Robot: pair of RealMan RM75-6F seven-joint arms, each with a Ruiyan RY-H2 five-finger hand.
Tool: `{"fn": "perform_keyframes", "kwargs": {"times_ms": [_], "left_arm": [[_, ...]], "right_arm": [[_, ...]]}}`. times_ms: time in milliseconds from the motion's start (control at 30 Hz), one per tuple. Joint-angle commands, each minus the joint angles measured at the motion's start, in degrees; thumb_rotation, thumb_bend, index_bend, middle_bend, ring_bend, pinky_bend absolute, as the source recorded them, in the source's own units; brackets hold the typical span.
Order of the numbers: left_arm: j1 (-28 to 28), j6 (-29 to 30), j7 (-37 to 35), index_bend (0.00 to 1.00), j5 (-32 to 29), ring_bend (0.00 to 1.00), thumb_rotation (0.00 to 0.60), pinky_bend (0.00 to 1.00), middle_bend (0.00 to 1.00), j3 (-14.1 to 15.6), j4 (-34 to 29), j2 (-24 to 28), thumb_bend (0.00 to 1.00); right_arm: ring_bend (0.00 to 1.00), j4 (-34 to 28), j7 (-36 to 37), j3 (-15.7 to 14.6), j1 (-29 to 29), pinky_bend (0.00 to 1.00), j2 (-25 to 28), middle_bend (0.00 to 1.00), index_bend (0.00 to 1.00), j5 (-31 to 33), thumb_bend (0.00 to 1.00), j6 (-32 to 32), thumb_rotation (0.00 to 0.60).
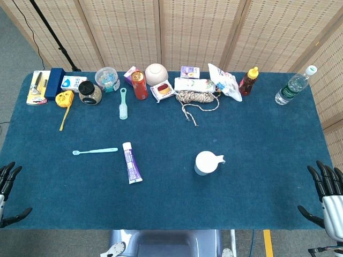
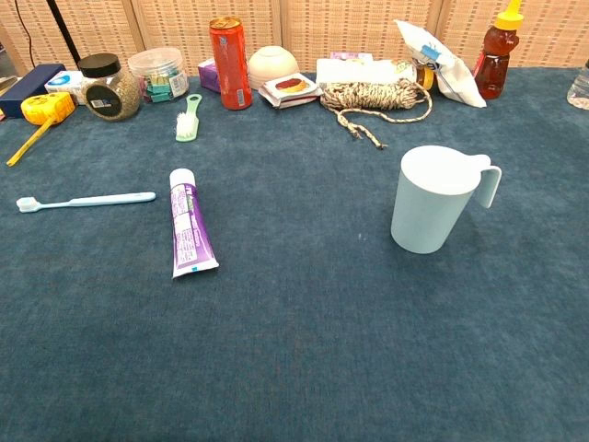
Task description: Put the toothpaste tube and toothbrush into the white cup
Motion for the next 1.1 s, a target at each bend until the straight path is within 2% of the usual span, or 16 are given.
{"fn": "perform_keyframes", "kwargs": {"times_ms": [33,367,833,1000,1100], "left_arm": [[0.0,0.0,0.1,0.0,0.0,0.0,0.6,0.0,0.0,0.0,0.0,0.0,0.03],[-0.1,-0.1,1.5,0.0,0.0,0.0,0.6,0.0,0.0,-0.1,0.1,-0.8,0.02],[-0.1,-0.1,2.0,0.0,-0.7,0.0,0.6,0.0,0.0,-0.6,-0.5,-0.8,0.02],[0.0,0.3,1.6,0.0,-1.4,0.0,0.6,0.0,0.0,-0.9,-0.7,-0.8,0.02],[0.0,0.3,1.3,0.0,-1.7,0.0,0.6,0.0,0.0,-1.1,-0.9,-0.6,0.02]], "right_arm": [[0.0,0.0,0.0,0.0,0.0,0.0,0.0,0.0,0.0,0.0,0.0,-0.1,0.6],[0.0,0.5,0.3,0.3,0.9,0.0,-0.1,0.0,0.0,1.1,0.0,-1.8,0.6],[0.0,4.5,6.6,0.8,4.5,0.0,-2.3,0.0,0.0,0.4,0.0,-5.6,0.6],[0.0,6.5,11.1,0.2,8.8,0.0,-4.1,0.0,0.0,-1.5,0.0,-11.6,0.6],[0.0,7.8,16.4,0.1,13.1,0.0,-5.1,0.0,0.0,-2.8,0.0,-16.9,0.6]]}}
